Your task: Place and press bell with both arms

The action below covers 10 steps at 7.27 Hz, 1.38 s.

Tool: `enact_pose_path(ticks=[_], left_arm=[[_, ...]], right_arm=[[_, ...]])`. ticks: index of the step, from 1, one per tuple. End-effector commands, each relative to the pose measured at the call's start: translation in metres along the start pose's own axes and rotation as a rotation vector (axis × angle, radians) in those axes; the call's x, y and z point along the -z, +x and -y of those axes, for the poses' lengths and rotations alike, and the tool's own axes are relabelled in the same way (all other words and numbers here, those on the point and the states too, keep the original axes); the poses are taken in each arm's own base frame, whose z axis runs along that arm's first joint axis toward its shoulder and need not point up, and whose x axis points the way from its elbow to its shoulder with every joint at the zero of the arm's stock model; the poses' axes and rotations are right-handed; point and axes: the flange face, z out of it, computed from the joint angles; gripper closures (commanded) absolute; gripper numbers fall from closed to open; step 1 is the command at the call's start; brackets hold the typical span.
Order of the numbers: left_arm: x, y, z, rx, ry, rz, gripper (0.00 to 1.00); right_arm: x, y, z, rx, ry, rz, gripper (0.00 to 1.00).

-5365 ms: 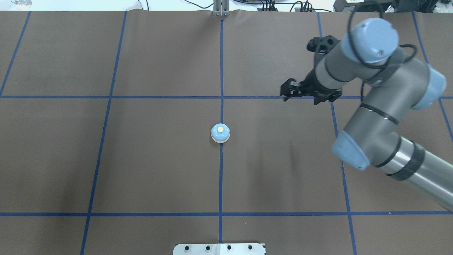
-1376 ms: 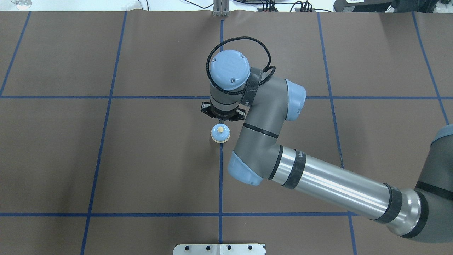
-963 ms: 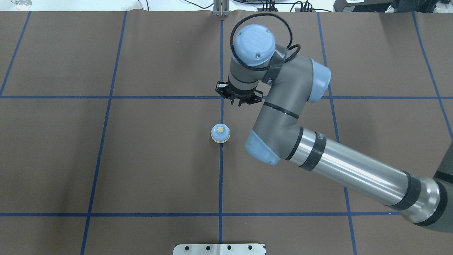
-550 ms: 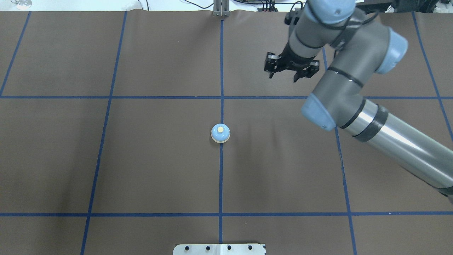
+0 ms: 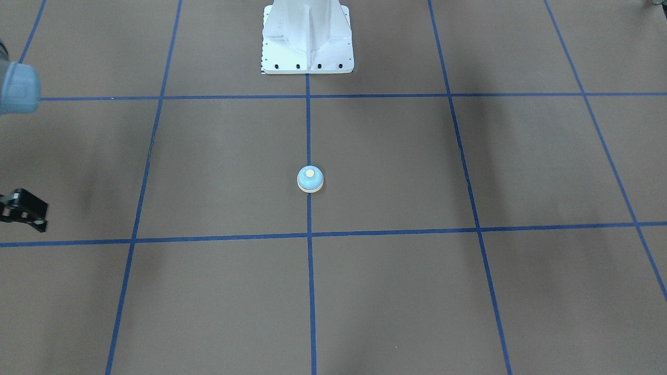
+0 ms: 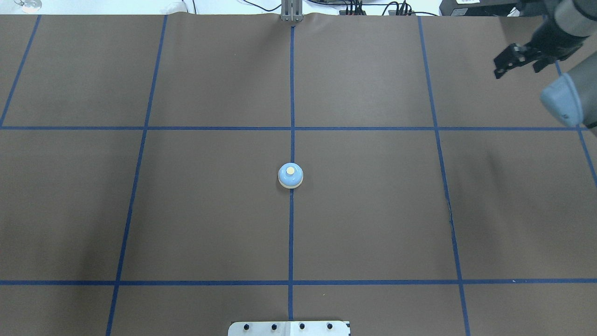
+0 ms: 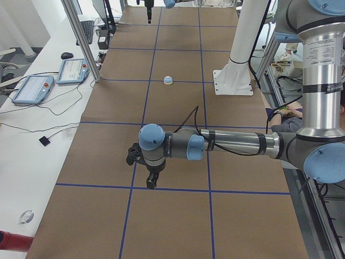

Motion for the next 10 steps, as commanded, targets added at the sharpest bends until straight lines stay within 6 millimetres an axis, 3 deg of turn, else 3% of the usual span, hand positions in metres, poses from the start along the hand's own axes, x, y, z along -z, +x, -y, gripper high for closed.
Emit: enact_pose_path(ticks=[1, 2, 4, 5, 6, 10], left_arm=[[-0.002, -0.003, -0.006, 0.018, -0.005, -0.002, 0.00], [-0.008, -0.010, -0.013, 0.031, -0.016, 0.001, 0.00], [-0.004, -0.021, -0.015, 0.027, -0.032, 0.125, 0.00], [0.000, -0.018, -0.013, 0.019, -0.024, 0.138, 0.00], [0.001, -0.017, -0.012, 0.016, -0.020, 0.136, 0.00], [0.000, -0.019, -0.016, 0.021, -0.023, 0.135, 0.00]], right_arm=[[0.005, 0.149, -0.071, 0.054, -0.032, 0.010, 0.00], [0.013, 0.197, -0.104, 0.038, -0.027, 0.000, 0.00], [0.003, 0.274, -0.201, -0.035, -0.065, -0.012, 0.00], [0.001, 0.286, -0.221, -0.050, -0.075, -0.019, 0.00], [-0.003, 0.290, -0.231, -0.064, -0.087, -0.018, 0.00], [-0.009, 0.293, -0.235, -0.076, -0.099, -0.014, 0.00]])
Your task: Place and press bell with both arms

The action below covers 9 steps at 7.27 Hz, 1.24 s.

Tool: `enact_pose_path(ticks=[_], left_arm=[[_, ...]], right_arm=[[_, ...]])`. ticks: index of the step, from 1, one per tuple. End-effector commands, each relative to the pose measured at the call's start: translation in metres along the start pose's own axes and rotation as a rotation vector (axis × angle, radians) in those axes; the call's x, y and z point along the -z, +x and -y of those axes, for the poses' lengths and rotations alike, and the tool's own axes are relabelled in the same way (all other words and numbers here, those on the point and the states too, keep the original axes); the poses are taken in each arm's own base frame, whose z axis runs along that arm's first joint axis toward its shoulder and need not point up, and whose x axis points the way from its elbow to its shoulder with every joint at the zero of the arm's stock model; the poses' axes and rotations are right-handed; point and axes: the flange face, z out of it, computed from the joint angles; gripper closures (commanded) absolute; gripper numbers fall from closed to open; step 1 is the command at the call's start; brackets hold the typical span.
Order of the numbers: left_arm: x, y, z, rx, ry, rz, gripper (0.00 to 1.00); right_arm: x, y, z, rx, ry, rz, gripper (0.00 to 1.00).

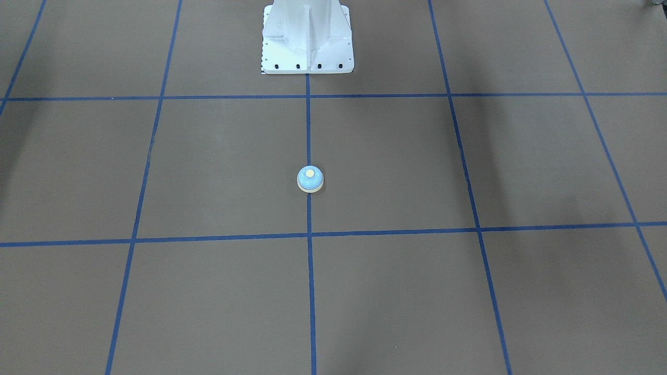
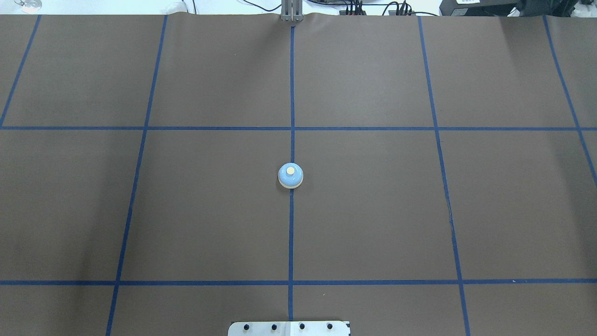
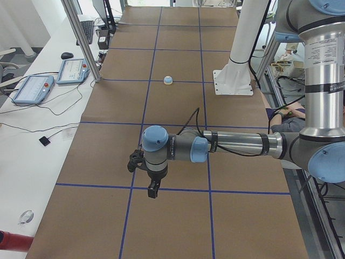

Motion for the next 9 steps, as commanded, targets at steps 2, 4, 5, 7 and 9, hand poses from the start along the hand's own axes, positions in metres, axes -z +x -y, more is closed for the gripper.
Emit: enact_pose_path(ticks=[2, 4, 5, 7, 9], left_arm=[[-0.0005, -0.0005, -0.0015, 0.000, -0.002, 0.002, 0.00], [-0.0006, -0.0008, -0.0017, -0.001, -0.003, 0.004, 0.00], [-0.0006, -0.0009, -0.0017, -0.001, -0.003, 0.005, 0.00], [-0.0006, -0.0009, -0.0017, -0.002, -0.003, 0.005, 0.00], [0.0009, 0.0010, -0.0007, -0.007, 0.000, 0.006, 0.00]], right_arm=[[-0.0004, 0.0007, 0.0001, 0.003, 0.000, -0.001, 0.00], [0.0007, -0.0004, 0.0013, 0.000, 0.002, 0.002, 0.00], [-0.0004, 0.0004, 0.0002, 0.000, 0.000, 0.002, 0.00], [0.0001, -0.0001, 0.0004, -0.006, 0.001, 0.002, 0.00], [-0.0004, 0.0002, -0.0004, -0.008, 0.000, 0.002, 0.00]])
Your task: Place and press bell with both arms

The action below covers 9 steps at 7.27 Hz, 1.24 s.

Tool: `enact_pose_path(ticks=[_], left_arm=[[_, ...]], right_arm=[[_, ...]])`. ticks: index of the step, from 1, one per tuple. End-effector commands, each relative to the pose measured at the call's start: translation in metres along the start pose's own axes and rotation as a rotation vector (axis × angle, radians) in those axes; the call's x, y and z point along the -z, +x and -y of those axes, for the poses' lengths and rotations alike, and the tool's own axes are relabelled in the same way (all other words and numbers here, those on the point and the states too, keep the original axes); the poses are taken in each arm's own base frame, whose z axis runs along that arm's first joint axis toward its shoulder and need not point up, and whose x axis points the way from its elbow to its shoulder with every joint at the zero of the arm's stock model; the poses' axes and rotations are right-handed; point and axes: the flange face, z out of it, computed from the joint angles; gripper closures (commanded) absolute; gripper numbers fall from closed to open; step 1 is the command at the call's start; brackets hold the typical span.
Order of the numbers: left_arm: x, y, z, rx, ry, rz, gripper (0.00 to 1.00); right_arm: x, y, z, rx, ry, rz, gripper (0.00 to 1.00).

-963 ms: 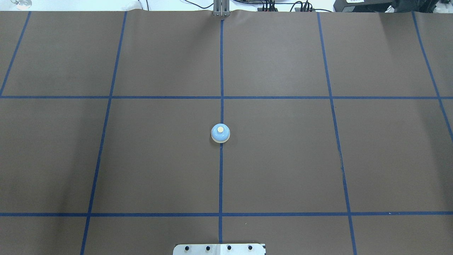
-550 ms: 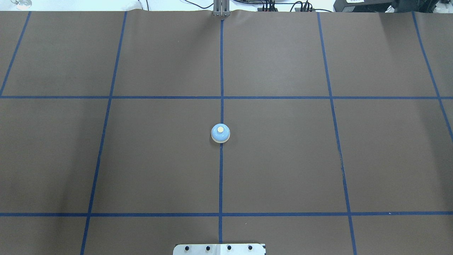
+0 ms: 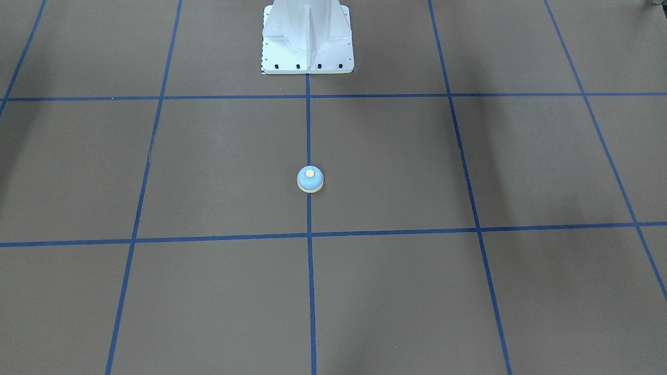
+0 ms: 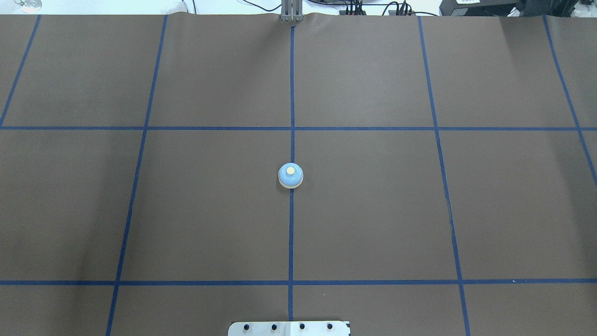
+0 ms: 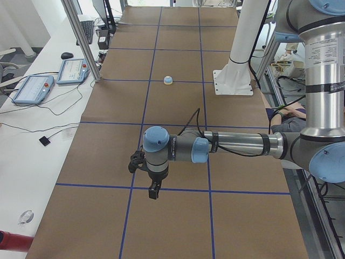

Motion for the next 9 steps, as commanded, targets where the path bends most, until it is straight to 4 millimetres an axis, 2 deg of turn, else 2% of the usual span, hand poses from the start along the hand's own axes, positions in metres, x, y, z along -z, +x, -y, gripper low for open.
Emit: enact_pose_path(ticks=[1, 9], left_arm=[[0.0011, 0.0007, 0.0004, -0.002, 0.003, 0.001, 0.00], [0.0053, 0.0037, 0.0011, -0.008, 0.009, 0.003, 0.00]], right_arm=[[0.0000, 0.0000, -0.0005, -0.003, 0.000, -0.001, 0.00], [-0.0013, 0.0009, -0.0010, -0.009, -0.003, 0.001, 0.00]])
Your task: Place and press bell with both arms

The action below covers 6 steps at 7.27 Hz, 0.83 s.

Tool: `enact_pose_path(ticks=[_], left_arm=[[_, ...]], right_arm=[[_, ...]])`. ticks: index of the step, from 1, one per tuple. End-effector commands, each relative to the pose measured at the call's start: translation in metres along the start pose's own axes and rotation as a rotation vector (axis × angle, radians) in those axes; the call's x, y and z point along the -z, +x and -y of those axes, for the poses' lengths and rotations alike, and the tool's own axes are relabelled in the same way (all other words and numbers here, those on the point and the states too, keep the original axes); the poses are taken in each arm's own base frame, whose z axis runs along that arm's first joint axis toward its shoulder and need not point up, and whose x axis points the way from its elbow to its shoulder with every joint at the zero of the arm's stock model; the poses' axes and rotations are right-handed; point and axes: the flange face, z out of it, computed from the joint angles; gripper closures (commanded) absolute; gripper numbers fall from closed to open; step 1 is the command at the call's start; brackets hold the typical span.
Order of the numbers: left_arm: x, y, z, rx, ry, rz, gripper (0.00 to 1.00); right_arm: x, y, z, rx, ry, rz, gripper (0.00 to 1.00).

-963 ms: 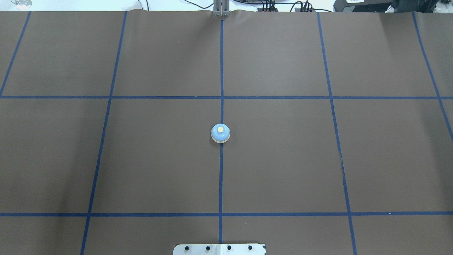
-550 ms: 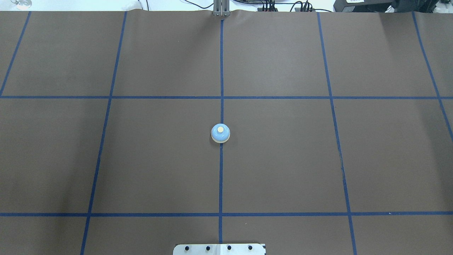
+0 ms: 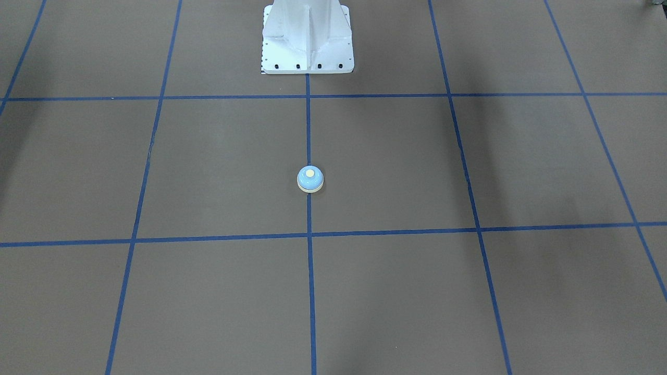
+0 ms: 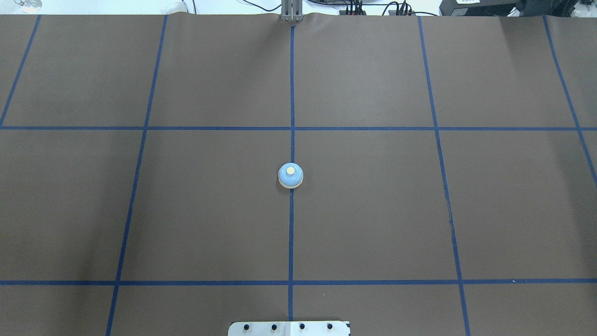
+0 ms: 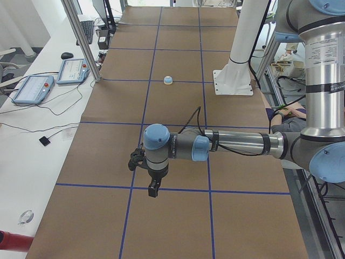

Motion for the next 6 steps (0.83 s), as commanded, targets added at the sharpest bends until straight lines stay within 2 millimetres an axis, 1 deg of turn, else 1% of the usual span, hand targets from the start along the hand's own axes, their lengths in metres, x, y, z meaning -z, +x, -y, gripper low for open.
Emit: enact_pose_path(ticks=[1, 6], left_arm=[[0.0000, -0.0001, 0.0000, 0.000, 0.000, 0.001, 0.00], [-0.0010, -0.0007, -0.0011, 0.003, -0.002, 0.000, 0.00]], right_arm=[[-0.0008, 0.0005, -0.0009, -0.002, -0.002, 0.000, 0.00], [-0.0031, 0.0025, -0.0012, -0.006, -0.007, 0.001, 0.00]])
